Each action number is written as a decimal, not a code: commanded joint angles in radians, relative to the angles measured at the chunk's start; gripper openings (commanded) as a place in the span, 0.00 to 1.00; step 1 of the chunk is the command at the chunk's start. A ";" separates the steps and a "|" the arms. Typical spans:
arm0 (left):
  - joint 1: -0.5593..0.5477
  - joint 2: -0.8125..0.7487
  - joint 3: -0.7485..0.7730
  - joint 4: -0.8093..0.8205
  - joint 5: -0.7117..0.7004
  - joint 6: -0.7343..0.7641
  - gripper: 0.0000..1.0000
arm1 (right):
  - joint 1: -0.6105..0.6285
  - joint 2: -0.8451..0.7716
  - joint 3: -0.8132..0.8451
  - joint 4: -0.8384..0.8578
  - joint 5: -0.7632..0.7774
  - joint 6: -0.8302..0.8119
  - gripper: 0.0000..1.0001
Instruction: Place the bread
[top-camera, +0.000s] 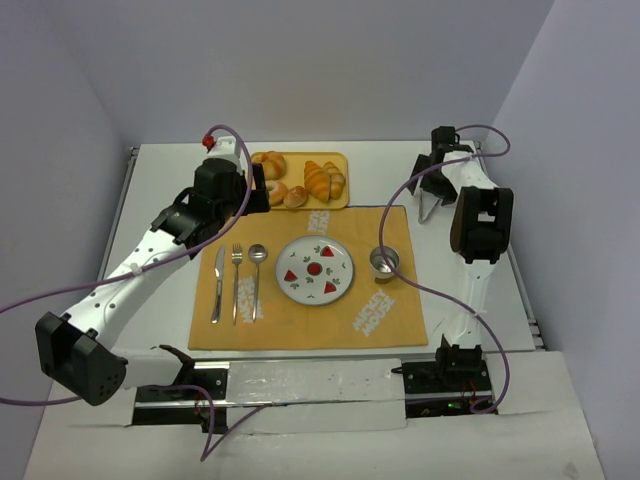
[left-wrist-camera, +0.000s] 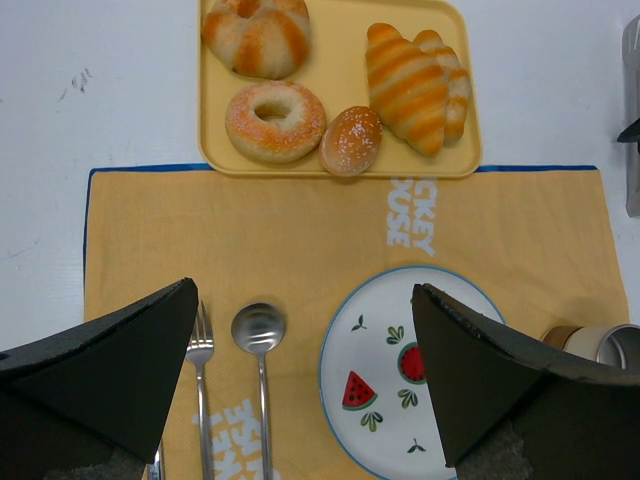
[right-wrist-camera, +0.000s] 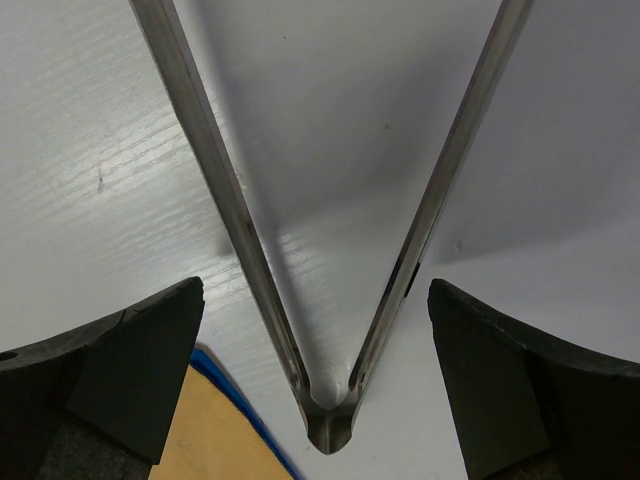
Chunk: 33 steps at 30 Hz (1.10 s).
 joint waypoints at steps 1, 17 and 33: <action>-0.004 0.004 0.023 0.023 0.012 0.003 0.99 | 0.001 0.014 0.003 0.026 0.003 0.000 1.00; -0.005 0.010 0.024 0.021 0.010 0.001 0.99 | 0.000 0.048 0.017 0.032 -0.006 0.015 0.86; -0.008 0.004 0.023 0.023 0.012 -0.002 0.99 | -0.012 -0.007 -0.070 0.095 -0.071 0.023 0.59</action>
